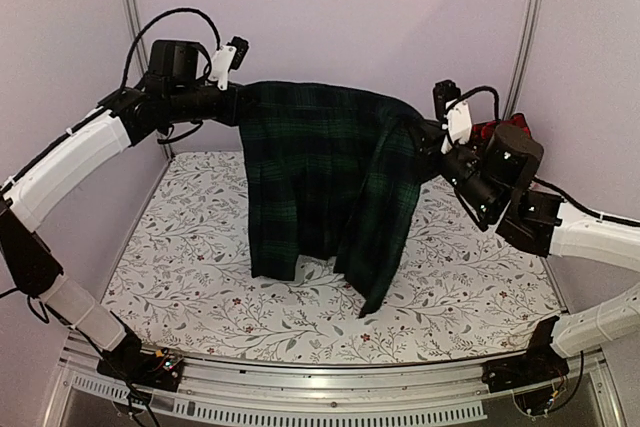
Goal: Fold and stack the mixed laundry pile
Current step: Pick up the crumpled skirt from the center of the board, then flatten out the crumpled shorts at the center of the board.
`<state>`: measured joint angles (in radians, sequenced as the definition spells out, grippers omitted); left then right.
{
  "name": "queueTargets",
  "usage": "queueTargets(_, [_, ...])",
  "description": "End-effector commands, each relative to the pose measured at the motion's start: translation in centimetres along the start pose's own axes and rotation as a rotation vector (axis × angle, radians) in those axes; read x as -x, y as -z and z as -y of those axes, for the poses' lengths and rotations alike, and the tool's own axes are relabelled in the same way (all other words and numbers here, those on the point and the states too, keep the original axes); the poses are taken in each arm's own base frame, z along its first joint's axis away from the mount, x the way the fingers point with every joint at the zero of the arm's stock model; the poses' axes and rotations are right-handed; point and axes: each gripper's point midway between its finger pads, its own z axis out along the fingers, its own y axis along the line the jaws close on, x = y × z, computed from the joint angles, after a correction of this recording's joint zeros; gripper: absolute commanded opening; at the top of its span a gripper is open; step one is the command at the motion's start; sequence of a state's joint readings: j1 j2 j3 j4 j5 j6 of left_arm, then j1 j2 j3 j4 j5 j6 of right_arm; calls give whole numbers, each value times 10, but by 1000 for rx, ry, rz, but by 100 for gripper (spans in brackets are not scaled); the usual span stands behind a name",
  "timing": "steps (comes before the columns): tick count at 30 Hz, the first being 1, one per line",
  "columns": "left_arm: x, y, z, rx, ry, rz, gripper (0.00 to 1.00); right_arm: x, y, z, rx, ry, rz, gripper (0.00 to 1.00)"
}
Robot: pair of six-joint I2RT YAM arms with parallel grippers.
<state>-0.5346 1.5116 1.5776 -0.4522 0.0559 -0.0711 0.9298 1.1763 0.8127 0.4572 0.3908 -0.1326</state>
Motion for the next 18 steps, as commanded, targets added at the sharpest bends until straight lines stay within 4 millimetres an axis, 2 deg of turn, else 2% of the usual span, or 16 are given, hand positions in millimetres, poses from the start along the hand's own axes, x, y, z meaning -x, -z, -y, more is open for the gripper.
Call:
queueTargets(1, [70, 52, 3, -4, -47, 205, 0, 84, -8, 2, 58, 121, 93, 0])
queueTargets(4, [88, 82, 13, -45, -75, 276, 0, 111, -10, 2, 66, 185, 79, 0])
queueTargets(7, [93, 118, 32, -130, -108, 323, 0, 129, -1, 4, 92, 210, 54, 0])
queueTargets(11, [86, 161, 66, -247, -161, 366, 0, 140, 35, -5, 227, 175, 17, 0])
queueTargets(15, [70, 190, 86, -309, -154, 358, 0, 142, 73, -38, 405, 146, -8, 0])
queueTargets(18, [57, 194, 89, -327, -105, 313, 0, 140, 93, -62, 508, 124, -57, 0])
